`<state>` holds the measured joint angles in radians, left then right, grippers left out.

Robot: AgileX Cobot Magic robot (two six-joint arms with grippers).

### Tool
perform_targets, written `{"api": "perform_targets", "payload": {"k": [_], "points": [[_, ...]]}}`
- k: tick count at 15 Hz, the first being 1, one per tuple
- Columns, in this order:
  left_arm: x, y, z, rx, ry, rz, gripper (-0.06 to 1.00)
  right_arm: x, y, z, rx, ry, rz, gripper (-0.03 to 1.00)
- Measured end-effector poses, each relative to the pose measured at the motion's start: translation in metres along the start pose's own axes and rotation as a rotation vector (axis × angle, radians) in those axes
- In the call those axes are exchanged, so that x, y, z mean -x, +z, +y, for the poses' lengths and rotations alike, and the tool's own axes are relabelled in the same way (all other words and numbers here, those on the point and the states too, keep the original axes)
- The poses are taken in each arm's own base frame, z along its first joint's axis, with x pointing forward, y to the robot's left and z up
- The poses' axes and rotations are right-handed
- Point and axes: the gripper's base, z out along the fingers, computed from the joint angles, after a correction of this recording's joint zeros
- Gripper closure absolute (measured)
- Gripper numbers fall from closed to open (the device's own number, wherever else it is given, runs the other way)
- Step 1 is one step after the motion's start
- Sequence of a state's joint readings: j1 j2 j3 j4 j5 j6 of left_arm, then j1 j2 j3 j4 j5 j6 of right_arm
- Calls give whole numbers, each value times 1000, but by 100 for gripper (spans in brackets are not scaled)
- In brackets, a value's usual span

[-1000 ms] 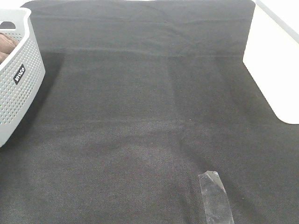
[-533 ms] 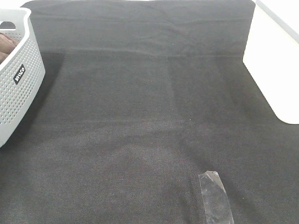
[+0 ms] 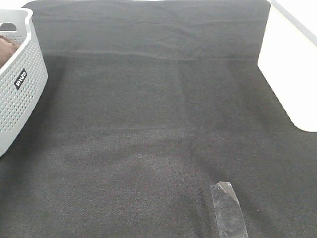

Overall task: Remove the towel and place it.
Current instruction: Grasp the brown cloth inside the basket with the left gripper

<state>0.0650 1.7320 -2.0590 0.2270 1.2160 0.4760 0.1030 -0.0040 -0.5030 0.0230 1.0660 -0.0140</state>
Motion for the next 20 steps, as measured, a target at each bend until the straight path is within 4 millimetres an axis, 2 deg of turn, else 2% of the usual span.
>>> {"api": "perform_targets", "payload": {"k": [1,2,7,9,10,14,16,17,18,20], "points": [[0,0,0,0,0,0,94,0,0,0,0,0,0,19],[14,-36,-21,-19,69,-99,94,0,0,0,0,0,0,19],[46,-106,-83,-117,204,-329,94,0,0,1,9,3,-4,19],[54,-123,-102,-156,217,-386,94,5,-1,4,49,0,-30,19],[60,-143,-125,-199,211,-438,94,17,4,12,138,-43,-40,19],[68,-173,-160,-213,176,-542,94,45,28,34,388,-240,-41,19],[76,-179,-177,-249,148,-595,94,57,40,46,546,-312,-48,19],[79,-173,-191,-266,173,-570,94,63,46,51,622,-330,-64,19],[81,-160,-205,-263,210,-505,94,69,53,55,679,-335,-79,19],[86,-135,-221,-194,271,-411,94,80,70,59,747,-299,-75,19]]}}
